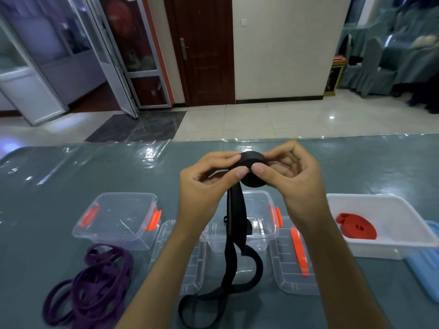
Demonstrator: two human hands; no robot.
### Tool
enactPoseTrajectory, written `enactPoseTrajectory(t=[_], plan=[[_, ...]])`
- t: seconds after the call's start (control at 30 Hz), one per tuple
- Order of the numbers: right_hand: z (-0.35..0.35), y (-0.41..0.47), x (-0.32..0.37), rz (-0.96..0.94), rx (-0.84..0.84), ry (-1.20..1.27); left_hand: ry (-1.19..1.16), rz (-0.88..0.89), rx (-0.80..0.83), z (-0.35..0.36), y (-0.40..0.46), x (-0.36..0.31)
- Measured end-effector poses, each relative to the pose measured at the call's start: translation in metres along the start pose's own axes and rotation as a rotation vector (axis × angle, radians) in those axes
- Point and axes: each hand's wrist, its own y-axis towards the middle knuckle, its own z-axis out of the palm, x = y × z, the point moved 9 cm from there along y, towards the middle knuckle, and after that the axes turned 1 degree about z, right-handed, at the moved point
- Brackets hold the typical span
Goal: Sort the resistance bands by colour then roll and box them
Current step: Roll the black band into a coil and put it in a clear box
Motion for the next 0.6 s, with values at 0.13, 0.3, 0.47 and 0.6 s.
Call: enactPoseTrajectory(t=[0.13,0.3,0.47,0.6], plan=[[0.000,-0.001,0.002,-0.057,-0.051,0.079,-0.032,-0.075,0.062,0.008,-0.001,0.005],[0.008,-0.004,-0.011,0.047,0.019,0.085,0.018,-0.005,-0.013,-0.001,0.006,-0.012],[0.005,-0.003,0.004,-0.056,-0.045,0.065,-0.001,-0.078,0.065,0.007,0.005,-0.004],[0.006,-0.004,-0.005,0.009,-0.042,0.098,0.082,-0.001,0.117,0.004,0.007,-0.012]])
